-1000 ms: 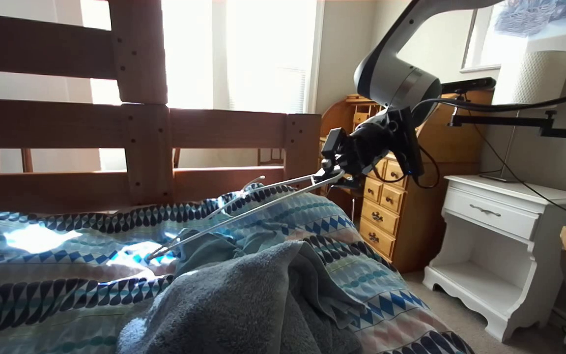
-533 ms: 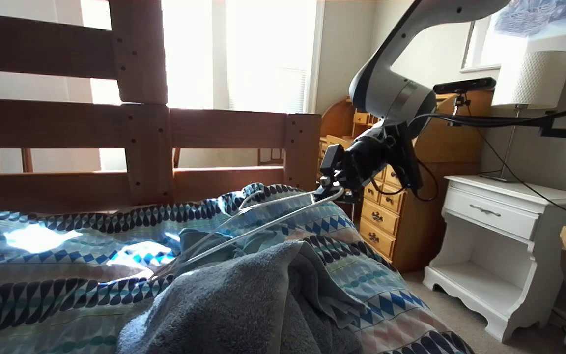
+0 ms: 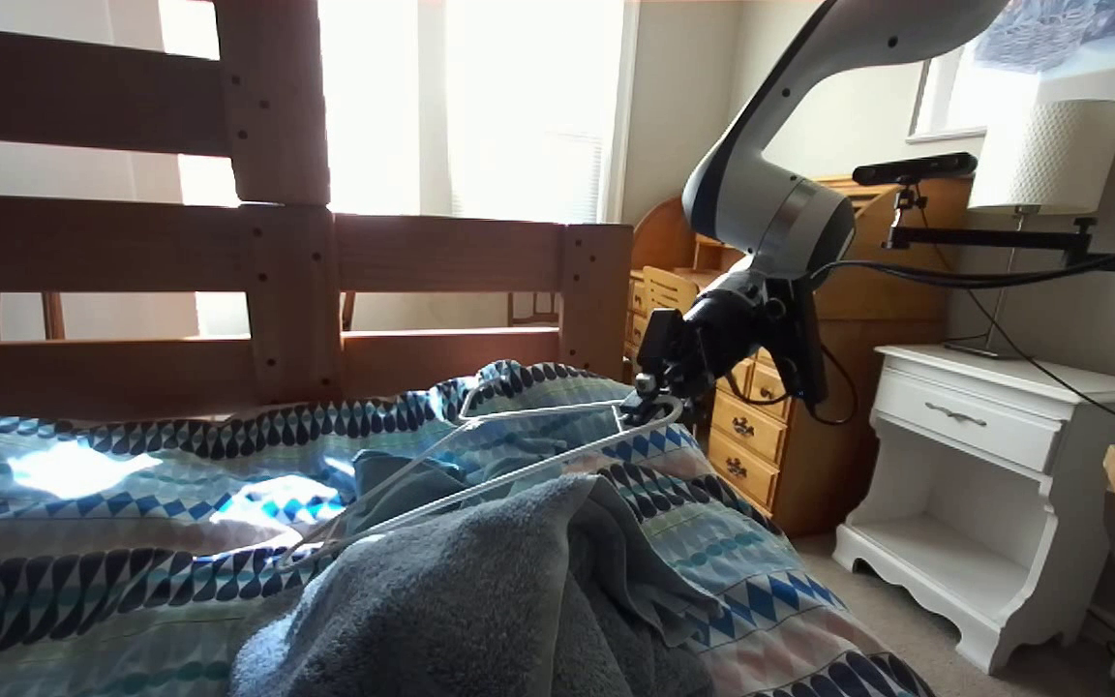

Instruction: Put the white hanger on the bottom bed.

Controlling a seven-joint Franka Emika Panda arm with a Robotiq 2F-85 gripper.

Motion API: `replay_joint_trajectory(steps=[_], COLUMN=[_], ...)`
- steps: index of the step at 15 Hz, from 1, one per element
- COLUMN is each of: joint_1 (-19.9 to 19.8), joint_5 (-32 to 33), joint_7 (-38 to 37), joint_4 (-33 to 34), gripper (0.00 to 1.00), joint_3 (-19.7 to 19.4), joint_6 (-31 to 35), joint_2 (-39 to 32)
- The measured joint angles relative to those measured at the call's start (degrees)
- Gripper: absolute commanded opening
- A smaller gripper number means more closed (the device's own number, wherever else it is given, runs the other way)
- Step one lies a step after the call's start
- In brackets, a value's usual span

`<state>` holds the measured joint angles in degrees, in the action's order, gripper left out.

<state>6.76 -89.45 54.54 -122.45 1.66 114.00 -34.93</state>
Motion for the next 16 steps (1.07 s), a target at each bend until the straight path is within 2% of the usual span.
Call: replay_joint_trajectory(steps=[3, 8, 10, 16], joint_1=[0.2, 0.4, 0.5, 0.9], joint_5=[0.5, 2.2, 5.2, 16.8], joint_7=[2.7, 2.9, 1.3, -7.5], joint_4=[0.3, 1.4, 1.3, 1.0], gripper=[0.62, 0.97, 1.00, 1.00], joint_3=[0.0, -0.3, -0.7, -1.0], joint_6=[0.1, 2.1, 4.2, 8.1], joint_2=[-0.1, 0.8, 2.0, 8.1])
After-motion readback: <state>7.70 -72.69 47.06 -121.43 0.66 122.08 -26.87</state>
